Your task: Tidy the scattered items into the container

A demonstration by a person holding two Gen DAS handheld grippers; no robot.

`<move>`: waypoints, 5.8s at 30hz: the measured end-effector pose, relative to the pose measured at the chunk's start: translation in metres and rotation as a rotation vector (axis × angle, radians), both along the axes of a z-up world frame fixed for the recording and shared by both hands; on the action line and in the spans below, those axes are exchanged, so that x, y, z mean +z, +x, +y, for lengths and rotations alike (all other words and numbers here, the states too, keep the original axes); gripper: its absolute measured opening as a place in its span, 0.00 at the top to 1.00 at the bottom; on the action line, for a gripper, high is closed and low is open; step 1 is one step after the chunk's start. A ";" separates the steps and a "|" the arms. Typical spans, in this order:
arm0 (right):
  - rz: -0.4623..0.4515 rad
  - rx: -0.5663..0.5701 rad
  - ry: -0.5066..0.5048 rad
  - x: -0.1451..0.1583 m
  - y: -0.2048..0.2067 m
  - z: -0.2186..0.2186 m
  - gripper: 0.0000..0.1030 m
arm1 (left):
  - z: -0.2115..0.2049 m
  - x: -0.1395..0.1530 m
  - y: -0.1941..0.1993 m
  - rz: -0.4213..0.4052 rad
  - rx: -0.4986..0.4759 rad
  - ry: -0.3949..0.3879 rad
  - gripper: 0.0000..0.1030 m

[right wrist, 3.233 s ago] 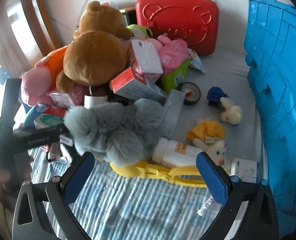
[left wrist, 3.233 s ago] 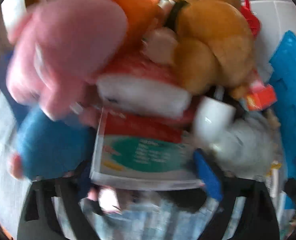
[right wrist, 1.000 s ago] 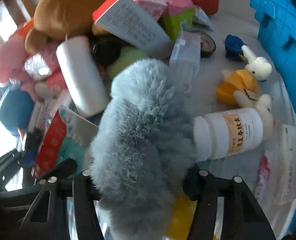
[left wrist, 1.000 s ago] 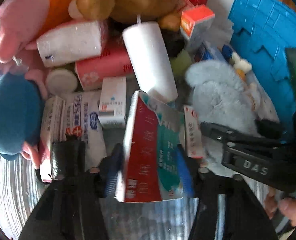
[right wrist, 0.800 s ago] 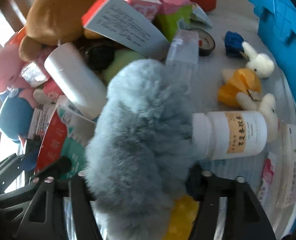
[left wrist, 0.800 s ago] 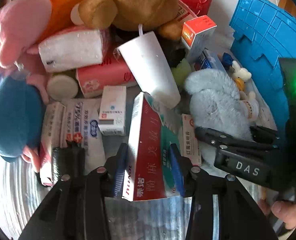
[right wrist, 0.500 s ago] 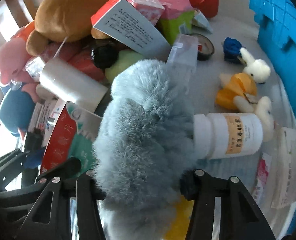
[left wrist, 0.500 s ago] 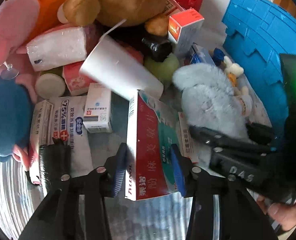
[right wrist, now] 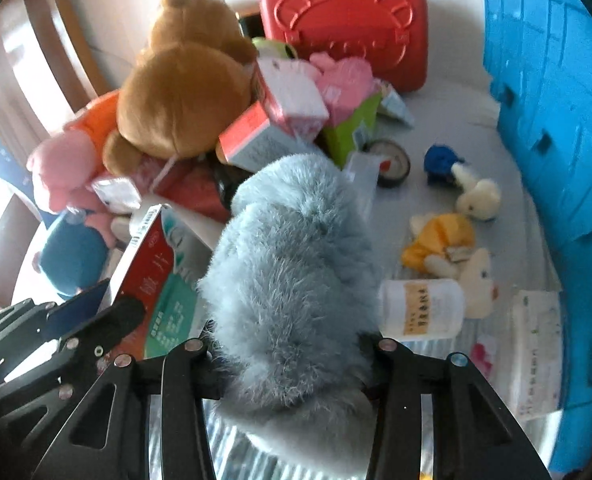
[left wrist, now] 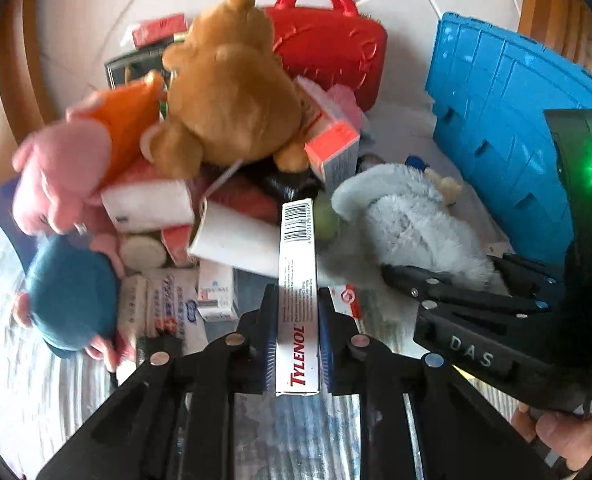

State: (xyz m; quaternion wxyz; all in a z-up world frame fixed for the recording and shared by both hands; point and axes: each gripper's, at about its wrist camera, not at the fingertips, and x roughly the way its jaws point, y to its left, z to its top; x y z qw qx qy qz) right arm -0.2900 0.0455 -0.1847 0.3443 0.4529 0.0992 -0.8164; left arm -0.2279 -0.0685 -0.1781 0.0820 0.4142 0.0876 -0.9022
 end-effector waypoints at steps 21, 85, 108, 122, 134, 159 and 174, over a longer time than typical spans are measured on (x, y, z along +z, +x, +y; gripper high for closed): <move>0.345 -0.086 -0.131 0.200 0.040 0.048 0.59 | 0.033 0.168 0.025 0.331 -0.033 -0.120 0.83; 0.041 0.272 0.035 -0.014 0.037 0.051 0.69 | 0.069 -0.003 0.050 0.017 0.172 -0.131 0.83; 0.466 -0.041 -0.203 0.296 -0.002 0.108 0.73 | 0.120 0.247 -0.015 0.496 -0.070 -0.231 0.83; 0.567 -0.150 -0.019 0.367 -0.137 0.315 0.73 | 0.322 0.318 -0.151 0.472 -0.181 -0.135 0.83; 0.139 -0.042 0.178 0.213 -0.255 0.369 0.73 | 0.405 0.176 -0.257 -0.136 -0.161 -0.093 0.83; -0.078 -0.065 0.349 0.125 -0.299 0.386 0.07 | 0.406 0.136 -0.277 -0.262 -0.141 -0.137 0.26; -0.007 -0.057 0.314 0.139 -0.293 0.383 0.04 | 0.396 0.143 -0.270 -0.238 -0.090 -0.135 0.26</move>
